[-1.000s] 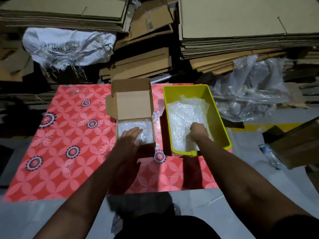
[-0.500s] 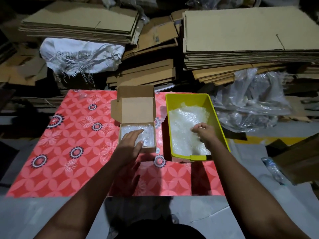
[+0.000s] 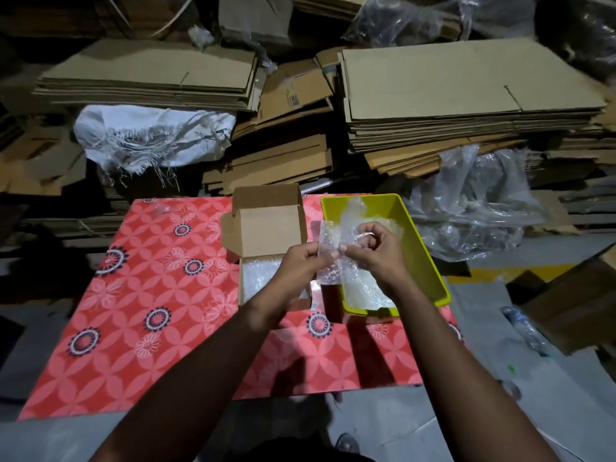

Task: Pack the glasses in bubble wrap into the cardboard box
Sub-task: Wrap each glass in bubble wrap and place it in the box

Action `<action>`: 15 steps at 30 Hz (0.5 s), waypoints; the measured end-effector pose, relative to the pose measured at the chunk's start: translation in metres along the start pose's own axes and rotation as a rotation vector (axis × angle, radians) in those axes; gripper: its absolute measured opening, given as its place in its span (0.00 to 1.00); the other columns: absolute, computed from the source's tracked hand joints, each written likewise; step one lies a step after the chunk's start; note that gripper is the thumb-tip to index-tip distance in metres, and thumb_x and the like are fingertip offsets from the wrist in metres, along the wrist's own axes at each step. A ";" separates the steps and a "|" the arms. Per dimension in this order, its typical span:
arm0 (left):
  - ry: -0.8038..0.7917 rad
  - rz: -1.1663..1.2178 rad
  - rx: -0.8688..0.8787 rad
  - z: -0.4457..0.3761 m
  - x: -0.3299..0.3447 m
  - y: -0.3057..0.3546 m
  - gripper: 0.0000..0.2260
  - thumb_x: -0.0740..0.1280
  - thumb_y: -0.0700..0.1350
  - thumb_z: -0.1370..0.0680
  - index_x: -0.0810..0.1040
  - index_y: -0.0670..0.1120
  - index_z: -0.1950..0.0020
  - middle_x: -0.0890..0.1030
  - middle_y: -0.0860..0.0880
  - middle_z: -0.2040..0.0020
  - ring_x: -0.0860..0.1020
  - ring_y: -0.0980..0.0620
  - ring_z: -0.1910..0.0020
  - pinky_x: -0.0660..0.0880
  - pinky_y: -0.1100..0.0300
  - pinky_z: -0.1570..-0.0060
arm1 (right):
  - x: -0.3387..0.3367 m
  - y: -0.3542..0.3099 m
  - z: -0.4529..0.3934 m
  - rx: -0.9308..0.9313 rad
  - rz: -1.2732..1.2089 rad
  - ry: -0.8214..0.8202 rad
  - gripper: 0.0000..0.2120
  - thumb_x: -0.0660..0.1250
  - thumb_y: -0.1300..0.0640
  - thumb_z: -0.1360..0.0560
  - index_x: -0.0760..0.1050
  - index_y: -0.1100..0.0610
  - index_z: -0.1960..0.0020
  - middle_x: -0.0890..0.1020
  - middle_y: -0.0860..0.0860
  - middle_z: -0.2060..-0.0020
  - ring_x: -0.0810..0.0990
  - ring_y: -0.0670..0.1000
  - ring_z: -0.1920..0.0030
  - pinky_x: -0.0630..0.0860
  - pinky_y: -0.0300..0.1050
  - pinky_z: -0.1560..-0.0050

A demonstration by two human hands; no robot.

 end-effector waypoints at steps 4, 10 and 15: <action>0.116 0.137 -0.047 -0.001 -0.022 0.008 0.08 0.74 0.51 0.27 0.80 0.48 0.58 0.81 0.46 0.53 0.79 0.46 0.51 0.76 0.45 0.46 | 0.004 0.003 0.005 0.020 -0.087 0.121 0.18 0.79 0.64 0.31 0.73 0.53 0.49 0.71 0.49 0.71 0.70 0.44 0.73 0.70 0.37 0.72; 0.238 0.222 -0.037 -0.002 -0.064 0.030 0.06 0.62 0.41 0.16 0.72 0.45 0.53 0.80 0.48 0.55 0.82 0.53 0.65 0.79 0.57 0.70 | -0.003 0.009 -0.004 0.087 -0.187 0.263 0.05 0.73 0.63 0.25 0.78 0.56 0.55 0.77 0.50 0.66 0.74 0.48 0.67 0.74 0.38 0.70; 0.295 0.095 0.022 -0.001 -0.101 0.037 0.02 0.64 0.42 0.17 0.75 0.45 0.48 0.83 0.42 0.53 0.76 0.51 0.70 0.71 0.63 0.77 | -0.043 0.038 -0.017 0.034 0.333 0.585 0.03 0.71 0.57 0.28 0.77 0.53 0.59 0.83 0.53 0.61 0.82 0.57 0.62 0.81 0.53 0.58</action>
Point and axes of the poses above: each hand's wrist, its own z-axis away from the middle knuckle, its own x-axis out of the palm, y = z × x, the point moved 4 cm from there along -z, towards the middle knuckle
